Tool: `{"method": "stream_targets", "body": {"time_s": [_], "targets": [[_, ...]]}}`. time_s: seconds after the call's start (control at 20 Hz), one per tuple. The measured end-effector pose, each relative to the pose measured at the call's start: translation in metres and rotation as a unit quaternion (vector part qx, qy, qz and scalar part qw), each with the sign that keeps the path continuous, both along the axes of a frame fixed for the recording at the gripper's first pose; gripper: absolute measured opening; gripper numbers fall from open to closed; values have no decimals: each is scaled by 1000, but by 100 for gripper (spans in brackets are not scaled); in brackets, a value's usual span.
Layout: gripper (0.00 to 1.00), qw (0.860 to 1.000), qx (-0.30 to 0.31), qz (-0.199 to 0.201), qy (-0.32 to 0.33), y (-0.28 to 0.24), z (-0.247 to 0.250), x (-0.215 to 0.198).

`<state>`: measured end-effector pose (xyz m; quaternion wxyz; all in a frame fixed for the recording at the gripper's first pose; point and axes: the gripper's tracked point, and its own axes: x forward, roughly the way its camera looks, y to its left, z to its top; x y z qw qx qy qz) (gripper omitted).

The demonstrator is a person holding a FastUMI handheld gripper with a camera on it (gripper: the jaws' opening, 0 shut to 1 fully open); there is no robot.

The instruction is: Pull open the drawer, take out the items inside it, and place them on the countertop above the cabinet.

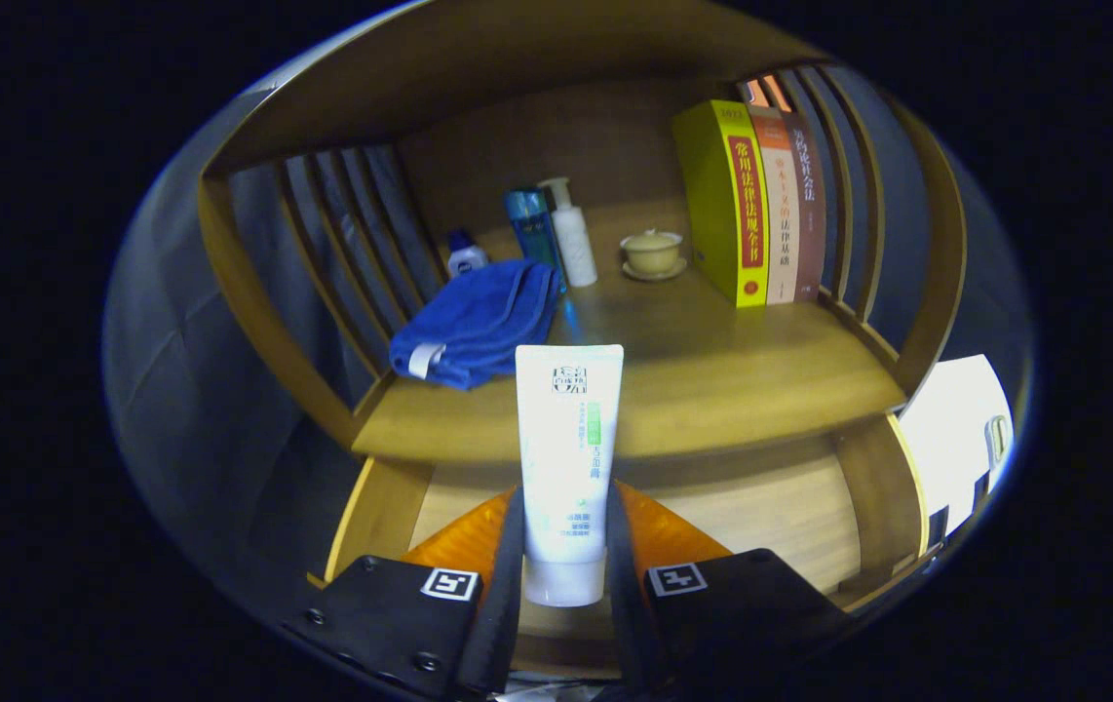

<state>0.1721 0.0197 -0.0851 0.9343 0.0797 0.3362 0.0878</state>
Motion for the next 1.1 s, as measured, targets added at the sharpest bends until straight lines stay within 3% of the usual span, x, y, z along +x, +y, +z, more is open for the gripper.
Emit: {"method": "stream_targets", "body": {"time_s": [0.25,0.45,1.1], "targets": [[49,998,-26,-33,-37,-20,2,67],[50,998,-42,-37,-17,-19,-23,98],[53,998,-57,-42,4,-18,-47,118]]}}
